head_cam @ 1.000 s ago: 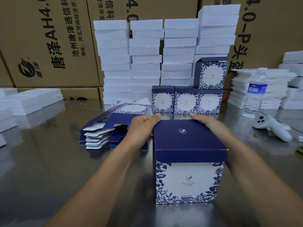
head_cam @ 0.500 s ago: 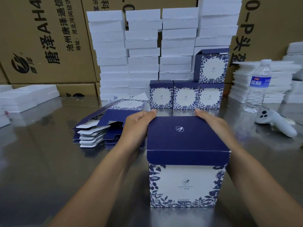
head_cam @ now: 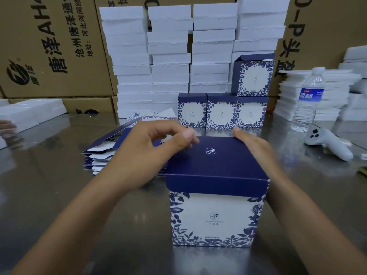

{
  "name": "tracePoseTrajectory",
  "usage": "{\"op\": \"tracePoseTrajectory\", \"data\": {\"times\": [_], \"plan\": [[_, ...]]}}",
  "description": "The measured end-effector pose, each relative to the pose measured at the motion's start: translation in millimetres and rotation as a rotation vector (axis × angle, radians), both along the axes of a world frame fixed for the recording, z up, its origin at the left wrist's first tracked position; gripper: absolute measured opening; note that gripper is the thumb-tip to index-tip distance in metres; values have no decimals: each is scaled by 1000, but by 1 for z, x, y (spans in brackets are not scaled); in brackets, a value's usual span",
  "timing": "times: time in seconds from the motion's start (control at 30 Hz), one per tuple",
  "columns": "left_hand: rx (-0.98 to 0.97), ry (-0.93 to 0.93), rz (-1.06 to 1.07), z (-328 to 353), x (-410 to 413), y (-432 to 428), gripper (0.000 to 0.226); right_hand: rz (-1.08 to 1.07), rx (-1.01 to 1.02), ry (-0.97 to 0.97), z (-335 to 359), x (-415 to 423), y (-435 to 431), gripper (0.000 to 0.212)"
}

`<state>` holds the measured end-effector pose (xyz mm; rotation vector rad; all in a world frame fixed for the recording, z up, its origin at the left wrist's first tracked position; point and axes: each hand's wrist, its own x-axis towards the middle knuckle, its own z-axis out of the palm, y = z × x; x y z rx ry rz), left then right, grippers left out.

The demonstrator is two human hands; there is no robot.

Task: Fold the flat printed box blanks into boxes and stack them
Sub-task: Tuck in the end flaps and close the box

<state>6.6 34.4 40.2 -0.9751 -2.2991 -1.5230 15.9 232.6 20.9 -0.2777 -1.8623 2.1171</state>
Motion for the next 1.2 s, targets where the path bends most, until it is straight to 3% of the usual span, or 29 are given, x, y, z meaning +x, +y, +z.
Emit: {"op": "tracePoseTrajectory", "data": {"times": [0.07, 0.17, 0.27, 0.4, 0.5, 0.6, 0.67, 0.73, 0.77, 0.9, 1.07, 1.2], "plan": [[-106, 39, -130, 1, 17, -5, 24, -6, -10, 6, -1, -1, 0, 26], [-208, 226, -54, -10, 28, 4, 19, -21, -3, 17, -3, -4, 1, 24], [-133, 313, 51, -20, 27, 18, 15, -46, -28, 69, -7, -4, 2, 26], [-84, 312, 84, -25, 13, 29, 14, -89, -115, 220, -17, -9, 6, 8], [-55, 318, 132, -29, -5, 38, 14, -132, -140, 328, -24, -14, 7, 10], [-2, 301, 211, -34, -20, 48, 18, -112, -12, 447, -25, -13, 2, 18], [16, 306, 244, -36, -28, 53, 19, -133, 248, 553, -30, -12, -1, 17], [26, 341, 253, -38, -33, 54, 17, -175, 535, 609, -35, -13, -1, 2], [28, 359, 252, -40, -35, 53, 16, -202, 614, 616, -37, -13, -2, 9], [31, 399, 256, -47, -38, 50, 21, -236, 663, 629, -41, -17, -2, 23], [82, 360, 260, -51, -40, 55, 19, -223, 666, 662, -42, -24, -4, 13], [141, 323, 255, -53, -39, 56, 10, -239, 657, 674, -43, -24, -4, 21]]}}
